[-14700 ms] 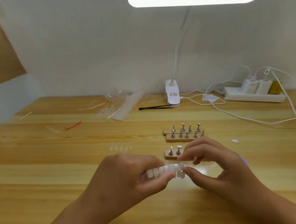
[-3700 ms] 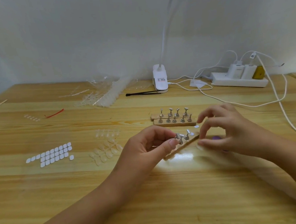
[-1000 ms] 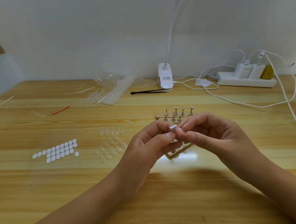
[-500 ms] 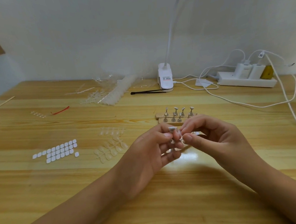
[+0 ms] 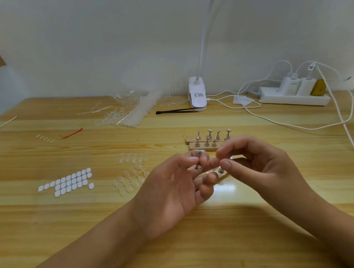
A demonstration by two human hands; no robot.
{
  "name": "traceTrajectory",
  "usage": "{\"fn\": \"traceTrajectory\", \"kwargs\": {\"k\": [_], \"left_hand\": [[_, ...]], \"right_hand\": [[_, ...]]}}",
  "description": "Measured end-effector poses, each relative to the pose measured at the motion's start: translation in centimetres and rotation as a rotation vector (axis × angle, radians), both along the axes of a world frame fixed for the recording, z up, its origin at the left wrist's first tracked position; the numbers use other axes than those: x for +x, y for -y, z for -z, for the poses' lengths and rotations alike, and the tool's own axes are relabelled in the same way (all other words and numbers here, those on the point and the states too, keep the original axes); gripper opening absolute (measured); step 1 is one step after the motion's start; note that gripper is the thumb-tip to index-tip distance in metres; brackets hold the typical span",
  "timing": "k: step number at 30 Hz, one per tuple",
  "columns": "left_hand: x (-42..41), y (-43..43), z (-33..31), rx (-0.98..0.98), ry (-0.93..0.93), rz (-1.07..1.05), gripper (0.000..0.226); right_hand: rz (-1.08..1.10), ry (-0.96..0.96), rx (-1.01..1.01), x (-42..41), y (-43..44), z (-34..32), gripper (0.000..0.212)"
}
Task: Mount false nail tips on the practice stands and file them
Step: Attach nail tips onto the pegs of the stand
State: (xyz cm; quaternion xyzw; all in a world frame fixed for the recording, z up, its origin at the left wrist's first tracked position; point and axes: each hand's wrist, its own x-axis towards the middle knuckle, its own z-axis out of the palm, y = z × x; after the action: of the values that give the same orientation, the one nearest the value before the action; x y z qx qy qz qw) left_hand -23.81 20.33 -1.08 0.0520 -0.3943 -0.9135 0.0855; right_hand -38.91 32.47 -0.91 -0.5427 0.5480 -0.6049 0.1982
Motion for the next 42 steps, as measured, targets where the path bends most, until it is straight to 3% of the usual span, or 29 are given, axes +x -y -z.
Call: {"fn": "traceTrajectory", "kwargs": {"k": [3, 5, 11, 17, 22, 27, 32, 34, 38, 42], "left_hand": [[0.2, 0.3, -0.3, 0.232, -0.037, 0.107, 0.006], [0.2, 0.3, -0.5, 0.283, -0.040, 0.136, 0.005], [0.3, 0.3, -0.6, 0.285, -0.024, 0.135, 0.006], [0.1, 0.2, -0.4, 0.227, 0.002, -0.018, 0.008], [0.3, 0.4, -0.7, 0.152, -0.024, -0.027, 0.011], [0.3, 0.2, -0.8, 0.130, -0.005, -0.061, 0.005], [0.4, 0.0, -1.1, 0.151, -0.023, -0.022, 0.006], [0.3, -0.1, -1.1, 0.079, -0.026, -0.037, 0.009], [0.0, -0.9, -0.3, -0.488, 0.064, -0.359, 0.008], [0.0, -0.6, 0.7, -0.735, 0.137, -0.506, 0.016]], "right_hand": [[-0.008, -0.131, -0.054, 0.1, 0.1, 0.0, 0.015], [-0.002, -0.169, -0.071, 0.2, 0.1, 0.1, 0.015], [0.022, -0.110, -0.072, 0.4, -0.1, -0.2, 0.027], [0.041, -0.032, -0.111, -0.2, -0.2, -0.8, 0.019], [0.152, -0.264, -0.092, -0.9, 0.2, -0.3, 0.018], [0.257, -0.796, -0.064, -2.0, -0.2, 0.0, 0.020], [0.275, -0.769, -0.091, -1.9, -0.2, -0.1, 0.017], [0.267, -0.619, -0.083, -1.8, 0.0, 0.0, 0.017], [0.171, -0.182, -0.100, -1.3, -0.2, -0.5, 0.020], [0.178, -0.233, -0.159, -0.5, -0.5, -0.9, 0.016]]}}
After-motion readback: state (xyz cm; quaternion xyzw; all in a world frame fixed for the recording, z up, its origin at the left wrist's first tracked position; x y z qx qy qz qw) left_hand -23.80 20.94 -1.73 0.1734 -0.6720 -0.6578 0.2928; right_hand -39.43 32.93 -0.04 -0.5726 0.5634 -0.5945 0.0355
